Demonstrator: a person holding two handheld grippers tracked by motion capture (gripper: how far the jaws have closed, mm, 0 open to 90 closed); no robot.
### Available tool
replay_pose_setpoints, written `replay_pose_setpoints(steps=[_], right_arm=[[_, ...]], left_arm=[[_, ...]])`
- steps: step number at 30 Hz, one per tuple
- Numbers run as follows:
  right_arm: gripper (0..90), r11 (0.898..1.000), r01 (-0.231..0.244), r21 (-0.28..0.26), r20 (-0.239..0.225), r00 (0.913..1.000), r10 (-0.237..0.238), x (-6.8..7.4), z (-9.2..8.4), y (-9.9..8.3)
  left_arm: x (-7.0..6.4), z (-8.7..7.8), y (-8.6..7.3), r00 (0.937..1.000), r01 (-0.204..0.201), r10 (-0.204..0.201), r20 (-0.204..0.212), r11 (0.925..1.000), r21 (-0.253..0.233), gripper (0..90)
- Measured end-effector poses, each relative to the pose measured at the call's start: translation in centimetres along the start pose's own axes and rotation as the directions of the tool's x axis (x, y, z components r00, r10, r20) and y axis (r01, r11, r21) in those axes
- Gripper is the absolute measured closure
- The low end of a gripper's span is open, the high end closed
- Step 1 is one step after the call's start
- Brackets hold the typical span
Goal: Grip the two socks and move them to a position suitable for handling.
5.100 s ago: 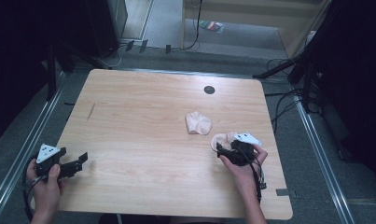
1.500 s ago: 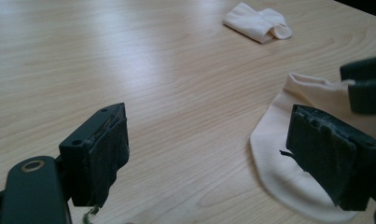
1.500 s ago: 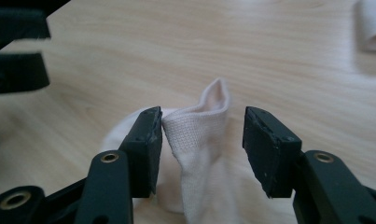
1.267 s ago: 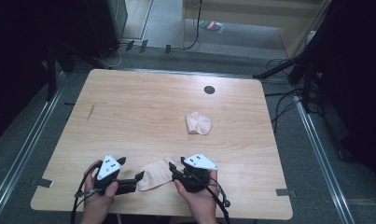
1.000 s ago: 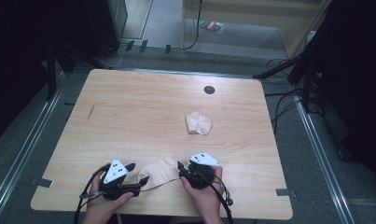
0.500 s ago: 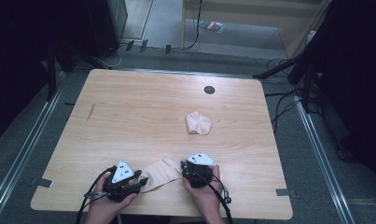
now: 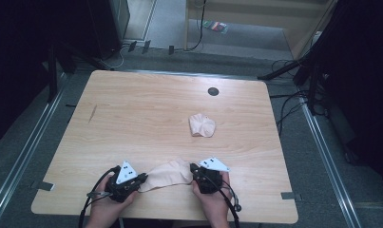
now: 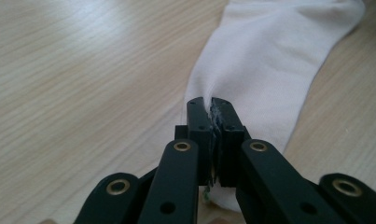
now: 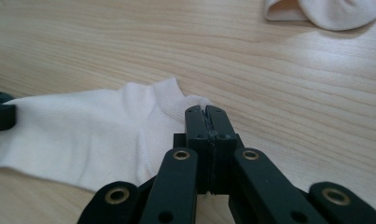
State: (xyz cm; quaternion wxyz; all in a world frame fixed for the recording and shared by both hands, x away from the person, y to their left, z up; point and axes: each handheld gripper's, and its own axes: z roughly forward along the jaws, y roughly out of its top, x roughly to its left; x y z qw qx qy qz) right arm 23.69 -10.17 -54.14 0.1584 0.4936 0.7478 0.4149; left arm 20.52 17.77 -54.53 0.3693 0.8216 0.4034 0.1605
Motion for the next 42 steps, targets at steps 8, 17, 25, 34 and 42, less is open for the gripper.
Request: replay_pose_setpoints(steps=[8,17,25,34,42], right_arm=[[90.0,0.999,-0.047,-0.01,-0.02,0.9987,0.047,0.6,-2.7,-1.1],[75.4,0.994,-0.104,0.023,-0.034,0.9939,0.105,0.6,-3.0,-2.9],[65.8,0.998,-0.022,-0.052,-0.044,0.9988,0.02,-0.1,-3.1,-1.2],[69.3,0.991,0.126,0.038,-0.018,0.992,-0.125,1.2,-0.2,-1.7],[87.6,0.992,0.116,0.045,-0.012,0.9932,-0.116,0.8,-0.3,-1.6]], left_arm=[[1.4,-0.7,0.7,0.9971,-0.038,0.036,-0.067,0.9988,-0.03,89.4],[0.6,0.0,0.1,0.995,-0.099,0.098,-0.021,0.9906,-0.094,71.9],[0.3,-0.9,-0.2,0.9989,-0.04,0.043,0.021,0.9939,-0.102,71.9],[0.6,-0.2,-0.9,0.9967,-0.033,0.034,0.074,0.9993,-0.015,73.8],[0.1,-0.7,-1.2,0.9947,-0.053,0.053,0.088,0.9986,-0.006,75.1]])
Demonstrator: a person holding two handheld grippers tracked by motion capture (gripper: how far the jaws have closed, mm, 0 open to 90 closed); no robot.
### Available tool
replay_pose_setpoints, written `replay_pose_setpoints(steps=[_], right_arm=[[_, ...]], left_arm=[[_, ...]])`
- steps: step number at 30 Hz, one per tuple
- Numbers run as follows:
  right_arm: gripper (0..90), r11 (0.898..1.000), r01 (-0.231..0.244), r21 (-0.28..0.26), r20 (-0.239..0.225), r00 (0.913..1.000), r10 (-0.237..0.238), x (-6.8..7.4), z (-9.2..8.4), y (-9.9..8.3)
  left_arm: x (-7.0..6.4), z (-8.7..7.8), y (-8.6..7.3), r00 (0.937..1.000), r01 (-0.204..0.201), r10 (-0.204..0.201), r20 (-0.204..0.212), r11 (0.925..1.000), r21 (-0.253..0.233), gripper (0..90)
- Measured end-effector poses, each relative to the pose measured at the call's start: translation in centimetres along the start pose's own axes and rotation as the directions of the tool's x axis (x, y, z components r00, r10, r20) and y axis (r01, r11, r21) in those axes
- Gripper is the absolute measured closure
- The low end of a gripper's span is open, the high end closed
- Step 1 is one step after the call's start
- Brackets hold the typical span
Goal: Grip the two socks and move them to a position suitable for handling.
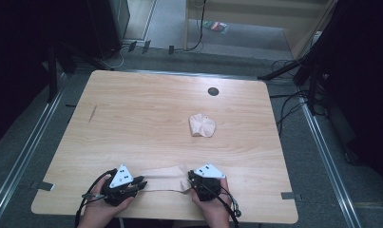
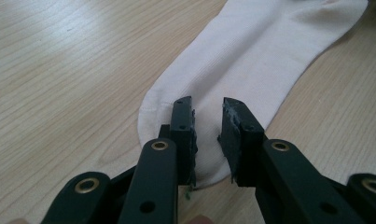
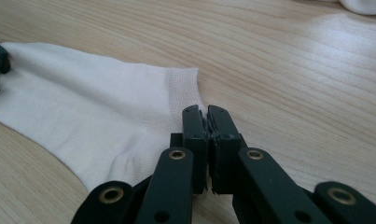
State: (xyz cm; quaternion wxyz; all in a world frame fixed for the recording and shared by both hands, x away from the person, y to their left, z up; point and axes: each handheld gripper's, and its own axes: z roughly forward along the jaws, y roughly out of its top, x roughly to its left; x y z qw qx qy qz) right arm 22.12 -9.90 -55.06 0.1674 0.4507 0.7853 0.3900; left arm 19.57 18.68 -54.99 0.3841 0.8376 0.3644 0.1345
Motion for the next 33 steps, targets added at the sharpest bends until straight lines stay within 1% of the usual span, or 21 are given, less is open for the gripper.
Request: replay_pose_setpoints(steps=[1,2,4,5,6,7,8,9,11,12,14,17,18,19,22,25,26,28,30,31,33], right_arm=[[86.9,1.0,0.001,-0.001,0.001,1.0,-0.001,0.0,0.0,0.0],[83.3,1.0,-0.006,0.002,-0.014,0.9999,0.006,0.0,0.0,0.0],[72.1,1.0,-0.019,-0.009,-0.053,0.9985,0.018,-0.1,-0.2,0.0],[70.7,0.999,-0.03,-0.023,-0.067,0.9974,0.029,-0.3,-0.4,0.1],[67.4,0.998,-0.049,-0.044,-0.077,0.996,0.046,-0.7,-0.8,0.3],[65.0,0.997,-0.05,-0.053,-0.073,0.9963,0.046,-0.9,-1.0,0.5],[62.4,0.997,-0.044,-0.061,-0.066,0.997,0.04,-1.1,-1.1,0.7],[59.8,0.997,-0.045,-0.069,-0.054,0.9977,0.041,-1.4,-1.2,1.0],[54.1,0.995,-0.055,-0.081,-0.046,0.9976,0.051,-2.2,-1.3,1.6],[51.5,0.994,-0.066,-0.09,-0.04,0.9973,0.062,-2.6,-1.3,2.0],[47.8,0.99,-0.091,-0.106,-0.017,0.9959,0.089,-3.3,-1.3,2.8],[43.1,0.989,-0.078,-0.126,0.018,0.9966,0.081,-4.1,-1.2,4.2],[41.7,0.989,-0.07,-0.13,0.03,0.9967,0.075,-4.4,-1.2,4.7],[40.4,0.989,-0.068,-0.133,0.038,0.9966,0.073,-4.6,-1.1,5.0],[37.9,0.987,-0.064,-0.146,0.076,0.9942,0.076,-5.8,-0.8,6.5],[36.7,0.987,-0.066,-0.146,0.098,0.9918,0.081,-7.0,-0.1,7.8],[36.4,0.988,-0.068,-0.137,0.11,0.9905,0.083,-7.3,0.3,8.1],[35.3,0.991,-0.058,-0.122,0.128,0.9891,0.073,-7.8,1.2,8.8],[35.1,0.992,-0.06,-0.112,0.136,0.9878,0.075,-8.3,2.1,9.6],[34.1,0.993,-0.056,-0.107,0.142,0.9874,0.071,-8.5,2.5,9.8],[33.2,0.994,-0.049,-0.093,0.16,0.985,0.064,-8.8,3.6,10.5]], left_arm=[[0.1,0.0,0.0,0.9999,0.005,-0.005,0.009,1.0,-0.001,74.4],[0.2,0.0,0.0,0.9994,0.015,-0.015,0.032,0.9998,-0.01,71.3],[0.6,-0.1,0.0,0.9964,0.036,-0.033,0.078,0.9987,-0.036,63.8],[1.0,-0.3,0.0,0.9939,0.065,-0.058,0.094,0.9951,-0.075,60.5],[1.2,-0.5,0.1,0.9926,0.081,-0.072,0.097,0.992,-0.097,56.7],[1.4,-0.7,0.1,0.9911,0.101,-0.089,0.099,0.9878,-0.119,54.0],[1.8,-0.9,0.2,0.988,0.13,-0.115,0.103,0.9797,-0.152,51.3],[2.1,-1.1,0.2,0.9856,0.154,-0.139,0.096,0.9718,-0.178,48.8],[2.8,-1.4,0.4,0.983,0.183,-0.174,0.059,0.9564,-0.228,42.4],[3.1,-1.5,0.5,0.982,0.189,-0.184,0.044,0.9526,-0.239,39.1],[4.0,-1.7,0.9,0.974,0.223,-0.225,0.024,0.9341,-0.279,35.1],[5.1,-1.6,1.6,0.9672,0.241,-0.254,-0.002,0.9212,-0.305,32.3],[5.4,-1.5,1.7,0.9646,0.251,-0.264,-0.002,0.9184,-0.306,31.6],[5.9,-1.2,2.1,0.9611,0.262,-0.276,0.0,0.9122,-0.315,31.3],[6.9,-0.3,2.9,0.9556,0.27,-0.294,-0.025,0.9069,-0.323,28.0],[8.2,1.0,3.4,0.9496,0.257,-0.301,-0.086,0.9058,-0.337,27.0],[8.5,1.2,3.3,0.9451,0.255,-0.308,-0.11,0.9051,-0.34,27.1],[9.0,1.5,2.9,0.9391,0.259,-0.321,-0.123,0.8967,-0.359,27.1],[9.3,1.8,2.6,0.9329,0.272,-0.336,-0.13,0.8938,-0.356,27.5],[9.5,1.8,2.5,0.9329,0.279,-0.34,-0.118,0.8908,-0.358,27.3],[9.4,1.6,2.4,0.9312,0.283,-0.345,-0.117,0.8861,-0.367,27.1]])
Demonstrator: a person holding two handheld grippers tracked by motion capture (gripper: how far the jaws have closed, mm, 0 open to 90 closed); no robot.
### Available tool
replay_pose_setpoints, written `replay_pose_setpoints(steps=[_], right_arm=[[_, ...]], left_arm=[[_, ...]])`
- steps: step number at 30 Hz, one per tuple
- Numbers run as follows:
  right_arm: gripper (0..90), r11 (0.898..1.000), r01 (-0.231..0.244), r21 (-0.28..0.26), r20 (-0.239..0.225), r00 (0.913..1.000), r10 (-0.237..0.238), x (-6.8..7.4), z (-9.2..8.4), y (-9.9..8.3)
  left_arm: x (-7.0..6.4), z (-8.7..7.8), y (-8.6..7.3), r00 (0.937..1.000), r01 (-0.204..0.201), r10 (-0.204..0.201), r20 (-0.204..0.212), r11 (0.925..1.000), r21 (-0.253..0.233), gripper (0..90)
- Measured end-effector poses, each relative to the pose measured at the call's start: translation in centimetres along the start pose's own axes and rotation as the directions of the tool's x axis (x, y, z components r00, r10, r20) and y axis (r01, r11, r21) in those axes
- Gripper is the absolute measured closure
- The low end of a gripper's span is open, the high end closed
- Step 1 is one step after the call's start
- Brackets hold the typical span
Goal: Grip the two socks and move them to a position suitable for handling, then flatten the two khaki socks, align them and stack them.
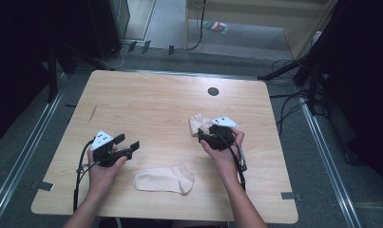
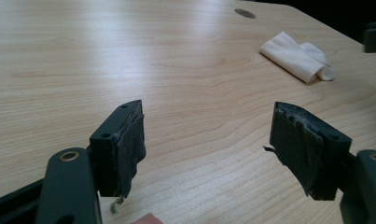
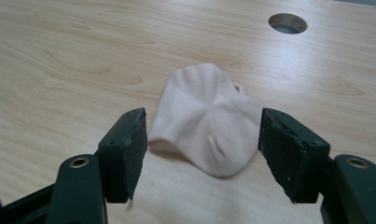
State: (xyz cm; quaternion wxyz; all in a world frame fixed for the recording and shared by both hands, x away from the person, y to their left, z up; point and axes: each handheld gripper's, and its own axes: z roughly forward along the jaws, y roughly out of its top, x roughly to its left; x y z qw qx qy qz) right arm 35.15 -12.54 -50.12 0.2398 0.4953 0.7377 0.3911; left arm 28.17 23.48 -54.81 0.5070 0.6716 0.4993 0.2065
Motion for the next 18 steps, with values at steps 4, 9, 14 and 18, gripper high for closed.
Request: replay_pose_setpoints(steps=[4,9,14,18], right_arm=[[30.4,0.999,-0.004,0.034,0.0,1.0,0.004,0.0,2.4,1.1],[26.9,0.996,-0.028,0.08,0.012,0.9996,0.027,0.3,4.6,1.5],[21.9,0.988,0.0,0.153,0.032,0.9995,-0.005,1.2,6.5,1.1],[55.8,0.988,0.012,0.157,0.101,0.9945,-0.028,1.8,7.1,0.2]], left_arm=[[-0.4,0.0,-0.3,0.9999,-0.01,0.01,0.002,0.9999,-0.001,27.3],[-0.3,-0.1,-0.3,0.9999,-0.003,0.003,0.01,1.0,0.007,28.4],[0.1,0.0,-0.3,0.9991,0.04,-0.04,0.015,0.9991,0.012,29.0],[0.2,0.0,-0.3,0.999,0.042,-0.042,0.017,0.999,0.013,29.4]])
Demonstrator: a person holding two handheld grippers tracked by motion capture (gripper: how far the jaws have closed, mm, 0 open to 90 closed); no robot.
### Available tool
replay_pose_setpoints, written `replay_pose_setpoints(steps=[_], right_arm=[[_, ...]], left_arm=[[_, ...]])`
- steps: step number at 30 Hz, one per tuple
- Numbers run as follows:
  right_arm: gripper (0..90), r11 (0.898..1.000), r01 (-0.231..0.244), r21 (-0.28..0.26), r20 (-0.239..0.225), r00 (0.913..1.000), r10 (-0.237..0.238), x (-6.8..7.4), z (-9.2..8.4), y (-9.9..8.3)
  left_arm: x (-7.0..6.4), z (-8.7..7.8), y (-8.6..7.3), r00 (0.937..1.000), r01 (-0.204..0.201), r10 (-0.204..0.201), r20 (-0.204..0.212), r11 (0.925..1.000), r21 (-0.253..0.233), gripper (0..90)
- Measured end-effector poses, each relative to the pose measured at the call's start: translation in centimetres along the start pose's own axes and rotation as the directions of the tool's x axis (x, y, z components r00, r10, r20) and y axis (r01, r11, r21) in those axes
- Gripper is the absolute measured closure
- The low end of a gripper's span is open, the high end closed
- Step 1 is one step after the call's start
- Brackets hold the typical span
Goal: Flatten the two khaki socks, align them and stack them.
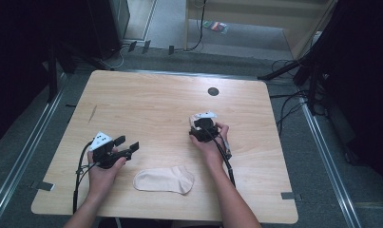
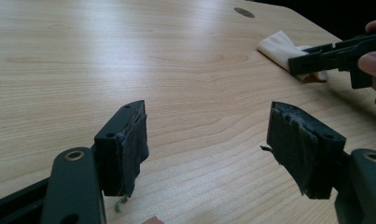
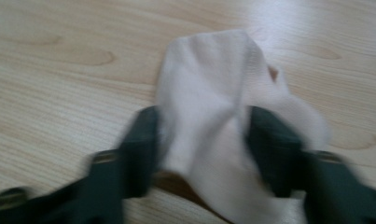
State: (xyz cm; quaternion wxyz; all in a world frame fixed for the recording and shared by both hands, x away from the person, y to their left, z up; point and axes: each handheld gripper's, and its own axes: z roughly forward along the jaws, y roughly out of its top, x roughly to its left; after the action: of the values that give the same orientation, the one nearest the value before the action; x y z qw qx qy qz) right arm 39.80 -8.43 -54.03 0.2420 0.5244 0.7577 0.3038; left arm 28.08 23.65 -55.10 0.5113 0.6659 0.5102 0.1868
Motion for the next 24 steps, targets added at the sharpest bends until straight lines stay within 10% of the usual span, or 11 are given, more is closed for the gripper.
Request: replay_pose_setpoints(steps=[3,10,15,18,21,24], right_arm=[[80.1,0.999,-0.033,-0.018,0.025,0.9991,0.033,-0.5,-0.3,-0.2],[81.8,0.987,-0.083,-0.139,-0.155,0.9861,0.061,0.5,-3.9,1.1],[81.0,0.985,-0.001,-0.17,-0.206,0.9779,-0.034,4.8,-6.2,0.8],[77.9,0.987,0.016,-0.157,-0.228,0.9724,-0.052,6.8,-5.9,0.1],[50.4,0.993,0.03,-0.112,-0.323,0.9443,-0.064,8.8,-4.8,-0.6],[42.4,0.993,0.007,-0.122,-0.354,0.9338,-0.05,8.9,-4.9,-0.5]], left_arm=[[0.0,0.0,0.0,1.0,-0.001,0.001,0.001,1.0,0.0,29.7],[-0.1,0.1,0.0,1.0,0.0,0.0,0.003,1.0,-0.007,30.1],[-0.1,0.1,0.0,1.0,-0.007,0.007,0.002,0.9999,-0.008,30.2],[-0.1,0.1,0.0,1.0,-0.005,0.005,0.003,1.0,-0.006,30.1],[-0.1,0.1,0.0,0.9999,-0.01,0.01,0.005,0.9999,-0.003,30.1],[-0.1,0.1,0.0,1.0,-0.002,0.002,0.006,1.0,-0.003,30.1]])
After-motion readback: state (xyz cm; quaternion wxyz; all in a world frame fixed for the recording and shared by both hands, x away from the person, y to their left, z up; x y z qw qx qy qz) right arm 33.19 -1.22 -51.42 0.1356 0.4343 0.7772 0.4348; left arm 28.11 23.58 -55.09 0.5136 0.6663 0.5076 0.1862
